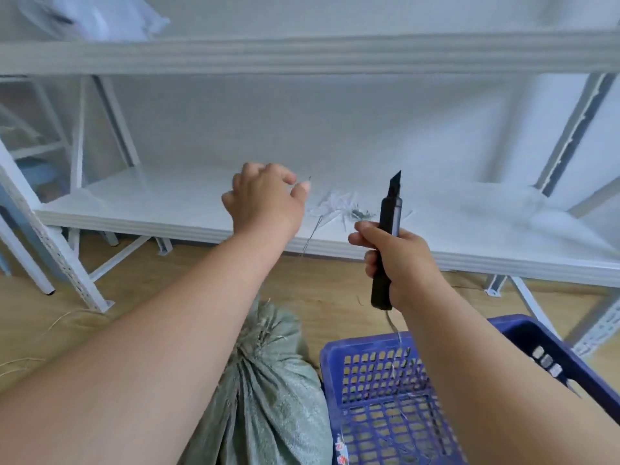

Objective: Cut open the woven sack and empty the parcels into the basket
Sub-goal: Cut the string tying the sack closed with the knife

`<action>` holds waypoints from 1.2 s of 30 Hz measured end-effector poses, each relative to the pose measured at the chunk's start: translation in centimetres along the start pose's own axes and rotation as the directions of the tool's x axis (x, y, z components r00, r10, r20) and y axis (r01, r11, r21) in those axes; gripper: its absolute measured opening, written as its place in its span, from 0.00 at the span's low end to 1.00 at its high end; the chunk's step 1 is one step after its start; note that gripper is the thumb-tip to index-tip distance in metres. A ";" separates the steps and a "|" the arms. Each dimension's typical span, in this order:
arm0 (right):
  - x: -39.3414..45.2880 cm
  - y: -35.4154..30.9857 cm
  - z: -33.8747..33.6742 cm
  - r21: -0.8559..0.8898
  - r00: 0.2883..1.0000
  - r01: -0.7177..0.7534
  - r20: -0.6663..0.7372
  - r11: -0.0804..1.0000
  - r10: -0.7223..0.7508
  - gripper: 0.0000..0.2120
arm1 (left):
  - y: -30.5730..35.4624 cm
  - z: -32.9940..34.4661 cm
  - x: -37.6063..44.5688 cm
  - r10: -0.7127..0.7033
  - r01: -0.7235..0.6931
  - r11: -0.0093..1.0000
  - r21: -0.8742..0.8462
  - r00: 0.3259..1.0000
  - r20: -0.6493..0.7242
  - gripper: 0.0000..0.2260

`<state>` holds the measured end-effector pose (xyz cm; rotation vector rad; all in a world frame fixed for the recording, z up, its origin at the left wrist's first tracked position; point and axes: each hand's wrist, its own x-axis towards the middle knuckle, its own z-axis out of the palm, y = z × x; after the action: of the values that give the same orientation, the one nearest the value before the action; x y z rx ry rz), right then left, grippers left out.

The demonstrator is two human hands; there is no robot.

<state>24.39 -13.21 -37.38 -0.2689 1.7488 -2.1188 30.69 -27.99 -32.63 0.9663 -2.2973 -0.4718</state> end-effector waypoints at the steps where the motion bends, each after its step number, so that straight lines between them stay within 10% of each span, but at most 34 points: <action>1: 0.0 -0.5 -0.6 0.010 1.000 0.017 -0.012 1.000 -0.017 0.03 | 1.5 0.1 -0.1 0.050 -0.051 0.999 0.008 0.995 0.080 0.11; 11: 1.1 -3.7 -5.8 -0.042 0.994 0.047 -0.093 0.998 -0.051 0.03 | 9.8 3.9 -1.4 0.173 0.260 0.698 -0.667 0.843 0.510 0.13; 29: 5.7 0.2 -5.5 -0.025 0.979 -0.175 -0.114 0.984 0.171 0.03 | 6.3 8.3 -0.5 -0.214 0.582 0.399 -0.708 0.811 0.545 0.05; 36: 11.6 0.8 -2.4 0.114 0.949 -0.274 -0.128 0.955 0.288 0.04 | 3.8 8.5 0.5 -0.259 0.615 0.476 -0.629 0.782 0.568 0.08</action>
<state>13.03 -15.88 -39.75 0.1564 1.6430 -2.0450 22.91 -25.00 -36.91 1.0207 -1.7135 -1.9139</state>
